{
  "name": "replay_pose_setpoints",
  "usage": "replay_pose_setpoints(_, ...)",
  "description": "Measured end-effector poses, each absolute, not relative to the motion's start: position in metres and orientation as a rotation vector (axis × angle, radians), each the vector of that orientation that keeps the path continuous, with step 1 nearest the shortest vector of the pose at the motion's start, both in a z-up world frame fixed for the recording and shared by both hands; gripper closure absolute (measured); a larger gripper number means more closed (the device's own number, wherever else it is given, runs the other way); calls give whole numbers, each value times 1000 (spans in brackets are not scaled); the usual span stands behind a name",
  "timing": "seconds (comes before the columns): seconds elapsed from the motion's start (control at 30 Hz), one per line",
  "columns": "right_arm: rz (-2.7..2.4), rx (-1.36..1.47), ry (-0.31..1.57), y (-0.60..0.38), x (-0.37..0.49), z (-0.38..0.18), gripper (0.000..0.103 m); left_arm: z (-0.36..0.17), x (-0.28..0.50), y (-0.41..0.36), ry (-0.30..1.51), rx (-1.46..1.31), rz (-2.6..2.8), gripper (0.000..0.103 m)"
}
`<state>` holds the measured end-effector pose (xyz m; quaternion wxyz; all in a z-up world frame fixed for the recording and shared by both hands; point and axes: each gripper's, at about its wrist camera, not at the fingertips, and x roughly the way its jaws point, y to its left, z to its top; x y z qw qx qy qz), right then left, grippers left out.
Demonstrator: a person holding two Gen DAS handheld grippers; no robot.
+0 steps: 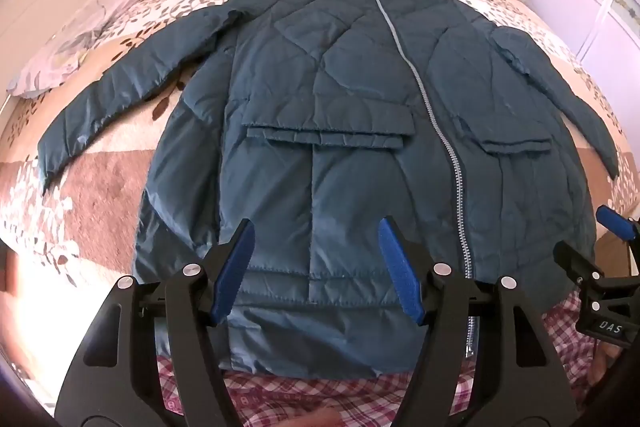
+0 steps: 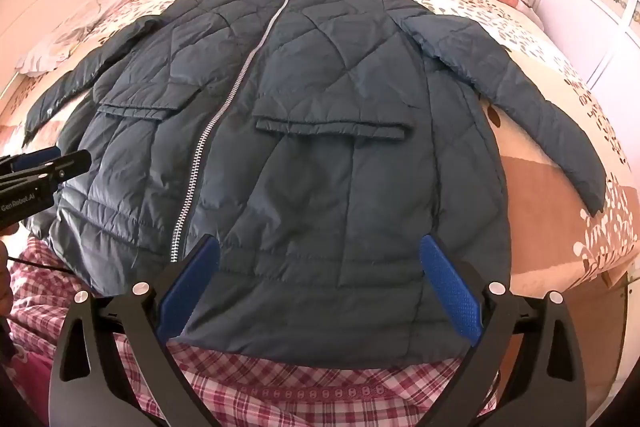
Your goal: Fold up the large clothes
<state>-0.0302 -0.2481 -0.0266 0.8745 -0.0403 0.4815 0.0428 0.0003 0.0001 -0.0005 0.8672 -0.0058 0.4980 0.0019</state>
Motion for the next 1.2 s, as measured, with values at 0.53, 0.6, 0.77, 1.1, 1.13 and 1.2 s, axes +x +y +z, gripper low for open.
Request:
replay_pose_setpoints(0.53, 92, -79, 1011, -250, -30, -29, 7, -9, -3, 1, 1048, -12, 5, 39)
replay_pose_setpoints(0.6, 93, -78, 1011, -251, -30, -29, 7, -10, -3, 1, 1049, -14, 4, 39)
replay_pose_setpoints(0.77, 92, -76, 1013, -251, -29, -29, 7, -8, -2, 1, 1051, -13, 4, 39)
replay_pose_setpoints(1.1, 92, -74, 1013, -253, -30, -28, 7, -10, -3, 2, 1050, -14, 5, 39)
replay_pose_setpoints(1.13, 92, -75, 1012, -253, -30, -28, 7, -10, -3, 2, 1050, -14, 5, 39)
replay_pose_setpoints(1.2, 92, -73, 1013, -253, -30, -28, 7, -10, -3, 2, 1051, -14, 6, 39)
